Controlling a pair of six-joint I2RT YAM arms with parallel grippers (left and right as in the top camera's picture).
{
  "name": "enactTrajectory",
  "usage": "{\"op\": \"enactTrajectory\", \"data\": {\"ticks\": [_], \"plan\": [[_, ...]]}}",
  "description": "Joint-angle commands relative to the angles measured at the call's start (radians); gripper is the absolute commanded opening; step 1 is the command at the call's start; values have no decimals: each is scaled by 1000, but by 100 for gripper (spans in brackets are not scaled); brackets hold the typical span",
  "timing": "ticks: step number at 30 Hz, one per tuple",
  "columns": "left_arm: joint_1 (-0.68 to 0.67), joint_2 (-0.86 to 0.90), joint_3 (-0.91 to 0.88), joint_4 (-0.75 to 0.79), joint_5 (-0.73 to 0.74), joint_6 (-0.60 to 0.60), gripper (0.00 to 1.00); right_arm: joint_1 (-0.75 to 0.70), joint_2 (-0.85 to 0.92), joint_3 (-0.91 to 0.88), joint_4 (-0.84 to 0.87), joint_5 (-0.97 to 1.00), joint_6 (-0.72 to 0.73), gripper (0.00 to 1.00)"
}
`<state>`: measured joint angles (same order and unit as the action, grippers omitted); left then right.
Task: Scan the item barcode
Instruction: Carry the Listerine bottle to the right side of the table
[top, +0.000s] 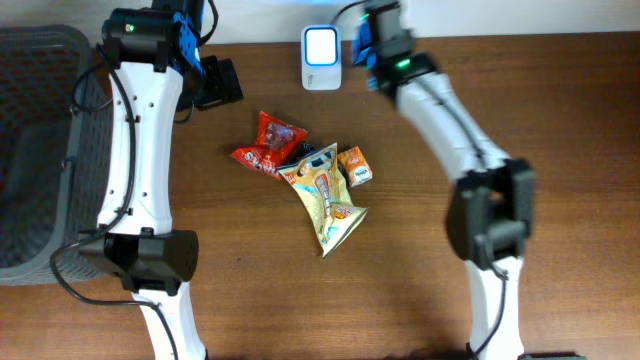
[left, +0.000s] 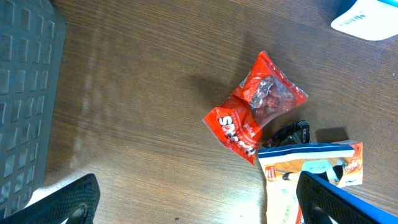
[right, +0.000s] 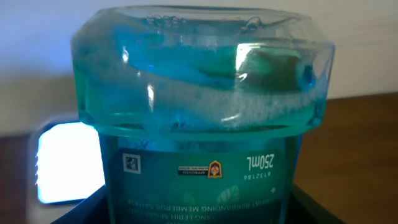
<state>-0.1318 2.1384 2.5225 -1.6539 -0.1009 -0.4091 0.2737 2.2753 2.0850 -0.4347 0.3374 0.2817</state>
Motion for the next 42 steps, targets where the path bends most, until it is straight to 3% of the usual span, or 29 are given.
{"op": "enactTrajectory", "data": {"ticks": [1, 6, 16, 26, 30, 32, 33, 35, 40, 42], "plan": [[-5, -16, -1, -1, 8, -9, 99, -158, -125, 29, -115, 85, 102, 58], [-5, -16, -1, -2, 8, -9, 99, -440, -121, 25, -381, 24, 217, 63], [-5, -16, -1, -1, 8, -9, 99, -835, -41, 7, -459, -94, 230, 63], [-5, -16, -1, -1, 8, -9, 99, -1010, 100, -11, -414, -128, 285, 64], [-6, -16, -1, -1, 8, -9, 99, -1061, 106, -11, -399, -129, 285, 68], [-5, -16, -1, -1, 8, -9, 99, -1084, 106, -11, -396, -129, 284, 78], [-5, -16, -1, -2, 8, -9, 99, -1092, 106, -11, -400, -128, 282, 90], [-5, -16, -1, -2, 8, -9, 99, -1102, 106, -11, -400, -128, 272, 99], [-5, -16, -1, -1, 8, -9, 99, -1105, 93, -8, -441, -148, 268, 99], [-5, -16, -1, -1, 8, -9, 99, -1106, 76, 1, -443, -264, 238, 99]]}}
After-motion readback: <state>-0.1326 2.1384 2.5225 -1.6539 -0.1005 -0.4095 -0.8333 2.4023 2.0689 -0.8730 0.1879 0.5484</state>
